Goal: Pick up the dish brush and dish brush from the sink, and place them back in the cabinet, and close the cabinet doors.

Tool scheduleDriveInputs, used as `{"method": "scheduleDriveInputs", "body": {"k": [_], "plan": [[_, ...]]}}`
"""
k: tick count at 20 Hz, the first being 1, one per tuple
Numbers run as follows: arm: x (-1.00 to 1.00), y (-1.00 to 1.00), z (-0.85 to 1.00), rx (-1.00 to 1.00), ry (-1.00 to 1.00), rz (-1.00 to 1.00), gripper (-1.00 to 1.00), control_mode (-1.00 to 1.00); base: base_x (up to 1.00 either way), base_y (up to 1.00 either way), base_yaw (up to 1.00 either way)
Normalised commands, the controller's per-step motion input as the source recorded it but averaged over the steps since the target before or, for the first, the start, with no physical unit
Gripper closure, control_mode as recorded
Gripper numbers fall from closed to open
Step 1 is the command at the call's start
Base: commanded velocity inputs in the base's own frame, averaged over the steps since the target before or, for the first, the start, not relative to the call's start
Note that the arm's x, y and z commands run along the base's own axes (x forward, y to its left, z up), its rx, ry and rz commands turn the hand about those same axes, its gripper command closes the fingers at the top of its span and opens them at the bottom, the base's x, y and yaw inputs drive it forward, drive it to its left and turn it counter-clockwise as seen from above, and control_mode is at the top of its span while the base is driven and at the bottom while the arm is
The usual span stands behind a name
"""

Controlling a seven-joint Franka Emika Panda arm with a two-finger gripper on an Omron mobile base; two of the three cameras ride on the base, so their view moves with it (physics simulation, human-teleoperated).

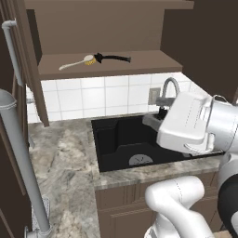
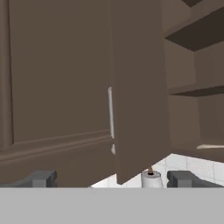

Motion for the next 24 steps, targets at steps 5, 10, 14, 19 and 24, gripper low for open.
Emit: {"method": "scheduleDriveInputs", "body": {"k": [5, 10, 14, 19, 24], "plan": [[0.0, 0.23, -0.24, 0.08, 0.0, 0.01, -1.0, -1.0, 0.0, 0.0, 0.0], [0.02, 0.24, -0.23, 0.07, 0.0, 0.03, -1.0, -1.0, 0.0, 0.0, 0.0], [0.05, 0.24, -0.25, 0.06, 0.0, 0.06, -1.0, -1.0, 0.0, 0.0, 0.0], [0.11, 0.22, -0.24, 0.04, -0.01, 0.09, -1.0, -1.0, 0.0, 0.0, 0.0], [0.15, 0.18, -0.27, 0.01, -0.04, 0.13, -1.0, -1.0, 0.0, 0.0, 0.0]]}}
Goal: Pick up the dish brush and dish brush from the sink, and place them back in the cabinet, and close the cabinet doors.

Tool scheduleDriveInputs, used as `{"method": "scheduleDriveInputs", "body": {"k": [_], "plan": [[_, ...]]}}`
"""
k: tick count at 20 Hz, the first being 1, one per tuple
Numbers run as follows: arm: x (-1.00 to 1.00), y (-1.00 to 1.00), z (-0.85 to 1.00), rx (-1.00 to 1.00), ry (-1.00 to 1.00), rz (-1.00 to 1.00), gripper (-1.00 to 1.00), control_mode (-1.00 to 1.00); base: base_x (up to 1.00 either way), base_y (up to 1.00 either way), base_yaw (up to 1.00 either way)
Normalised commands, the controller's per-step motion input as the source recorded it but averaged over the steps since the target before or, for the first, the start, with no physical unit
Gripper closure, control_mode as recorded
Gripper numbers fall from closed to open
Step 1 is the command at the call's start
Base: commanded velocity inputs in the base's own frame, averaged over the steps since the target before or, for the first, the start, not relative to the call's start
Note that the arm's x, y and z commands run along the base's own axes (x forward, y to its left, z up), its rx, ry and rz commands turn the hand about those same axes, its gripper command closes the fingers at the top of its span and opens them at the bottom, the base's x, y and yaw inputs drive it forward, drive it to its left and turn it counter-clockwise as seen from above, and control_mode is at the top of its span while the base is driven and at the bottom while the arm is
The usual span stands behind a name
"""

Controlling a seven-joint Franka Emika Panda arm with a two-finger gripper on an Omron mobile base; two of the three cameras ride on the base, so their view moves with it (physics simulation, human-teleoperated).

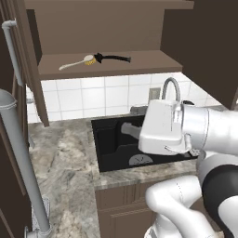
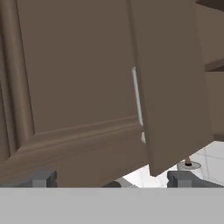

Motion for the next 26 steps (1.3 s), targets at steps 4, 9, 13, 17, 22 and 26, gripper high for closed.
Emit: {"method": "scheduleDriveInputs", "body": {"k": [4, 9, 13, 17, 22, 26], "plan": [[0.17, 0.23, -0.3, 0.02, -0.07, 0.1, -1.0, -1.0, 0.0, 0.0, 0.0], [0.18, 0.28, -0.29, 0.03, -0.06, 0.02, -1.0, -1.0, 0.0, 0.0, 0.0], [0.11, 0.27, -0.21, 0.06, -0.08, 0.0, -1.0, -1.0, 0.0, 0.0, 0.0], [0.03, 0.24, -0.17, 0.03, -0.05, 0.0, -1.0, -1.0, 0.0, 0.0, 0.0], [0.1, 0.26, -0.06, 0.0, -0.03, 0.0, -1.0, -1.0, 0.0, 0.0, 0.0], [0.26, 0.16, -0.04, 0.0, 0.0, -0.02, -1.0, -1.0, 0.0, 0.0, 0.0]]}}
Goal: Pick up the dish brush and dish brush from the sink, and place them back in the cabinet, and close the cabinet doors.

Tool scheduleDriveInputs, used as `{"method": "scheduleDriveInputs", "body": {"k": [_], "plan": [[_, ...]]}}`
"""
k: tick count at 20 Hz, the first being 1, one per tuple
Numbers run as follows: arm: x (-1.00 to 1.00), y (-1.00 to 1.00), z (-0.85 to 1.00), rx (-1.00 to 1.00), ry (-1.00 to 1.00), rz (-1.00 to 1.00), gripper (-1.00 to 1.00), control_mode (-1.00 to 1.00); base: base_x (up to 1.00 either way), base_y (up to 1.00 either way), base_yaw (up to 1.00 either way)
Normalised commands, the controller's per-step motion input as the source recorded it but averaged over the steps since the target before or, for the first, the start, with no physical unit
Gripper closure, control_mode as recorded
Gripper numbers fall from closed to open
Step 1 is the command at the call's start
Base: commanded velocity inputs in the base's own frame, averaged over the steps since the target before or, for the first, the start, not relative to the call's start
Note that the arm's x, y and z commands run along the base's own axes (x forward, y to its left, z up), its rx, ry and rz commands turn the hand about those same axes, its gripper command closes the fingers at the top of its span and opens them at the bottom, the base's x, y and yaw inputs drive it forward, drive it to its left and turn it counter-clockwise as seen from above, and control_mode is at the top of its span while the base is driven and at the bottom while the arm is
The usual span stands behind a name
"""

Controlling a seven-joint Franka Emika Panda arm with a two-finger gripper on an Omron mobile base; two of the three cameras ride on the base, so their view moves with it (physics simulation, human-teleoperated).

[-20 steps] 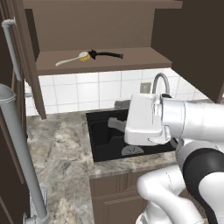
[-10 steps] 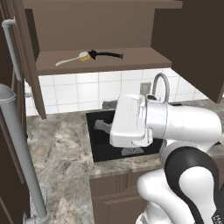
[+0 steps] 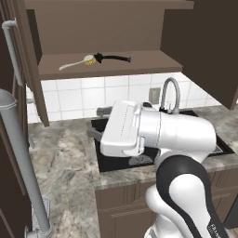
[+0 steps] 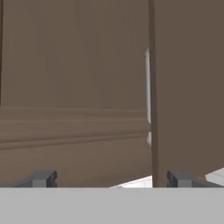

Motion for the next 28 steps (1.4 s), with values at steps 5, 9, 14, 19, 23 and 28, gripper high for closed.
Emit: {"method": "scheduleDriveInputs", "body": {"k": [5, 9, 14, 19, 23, 28], "plan": [[0.22, 0.11, 0.0, 0.02, 0.0, -0.03, -1.0, -1.0, 0.0, 0.0, 0.0], [0.21, 0.21, -0.04, 0.03, 0.0, -0.05, -1.0, -1.0, 0.0, 0.0, 0.0], [0.1, 0.24, -0.01, 0.05, 0.0, -0.03, -1.0, -1.0, 0.0, 0.0, 0.0], [0.17, 0.19, 0.0, 0.04, 0.0, -0.04, -1.0, -1.0, 0.0, 0.0, 0.0], [0.26, 0.12, -0.01, 0.02, 0.0, -0.03, -1.0, -1.0, 0.0, 0.0, 0.0], [0.29, 0.18, -0.11, 0.01, 0.0, -0.02, -1.0, -1.0, 0.0, 0.0, 0.0]]}}
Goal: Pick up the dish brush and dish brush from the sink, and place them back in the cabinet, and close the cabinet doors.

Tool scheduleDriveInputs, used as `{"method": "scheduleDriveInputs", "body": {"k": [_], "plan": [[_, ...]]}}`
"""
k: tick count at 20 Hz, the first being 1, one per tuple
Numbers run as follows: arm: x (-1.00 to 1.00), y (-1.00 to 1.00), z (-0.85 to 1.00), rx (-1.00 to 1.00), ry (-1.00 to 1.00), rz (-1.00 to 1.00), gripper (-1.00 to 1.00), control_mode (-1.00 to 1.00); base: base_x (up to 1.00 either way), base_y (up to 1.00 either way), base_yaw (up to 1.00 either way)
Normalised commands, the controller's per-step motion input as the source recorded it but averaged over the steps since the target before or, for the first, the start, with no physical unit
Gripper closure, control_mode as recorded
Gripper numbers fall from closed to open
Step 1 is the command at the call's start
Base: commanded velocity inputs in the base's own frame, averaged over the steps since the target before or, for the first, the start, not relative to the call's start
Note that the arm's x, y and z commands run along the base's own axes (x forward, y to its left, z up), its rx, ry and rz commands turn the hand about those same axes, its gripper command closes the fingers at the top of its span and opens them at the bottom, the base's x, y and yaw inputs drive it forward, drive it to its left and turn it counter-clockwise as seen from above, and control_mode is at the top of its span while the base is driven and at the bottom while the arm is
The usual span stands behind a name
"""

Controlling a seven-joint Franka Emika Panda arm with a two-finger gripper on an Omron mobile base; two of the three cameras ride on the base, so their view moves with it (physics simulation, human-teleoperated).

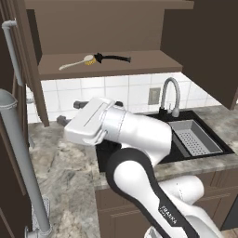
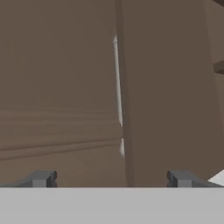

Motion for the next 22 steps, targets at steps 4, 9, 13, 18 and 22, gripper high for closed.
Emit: {"method": "scheduleDriveInputs", "body": {"k": [4, 9, 13, 18, 22], "plan": [[0.24, 0.26, -0.1, 0.03, 0.0, 0.0, -1.0, -1.0, 0.0, 0.0, 0.0], [0.23, 0.26, -0.07, 0.04, 0.0, 0.0, -1.0, -1.0, 0.0, 0.0, 0.0], [0.22, 0.23, -0.06, 0.03, 0.0, -0.01, -1.0, -1.0, 0.0, 0.0, 0.0], [0.24, 0.19, -0.09, 0.02, 0.0, -0.01, -1.0, -1.0, 0.0, 0.0, 0.0], [0.24, 0.25, -0.11, 0.02, 0.0, -0.01, -1.0, -1.0, 0.0, 0.0, 0.0]]}}
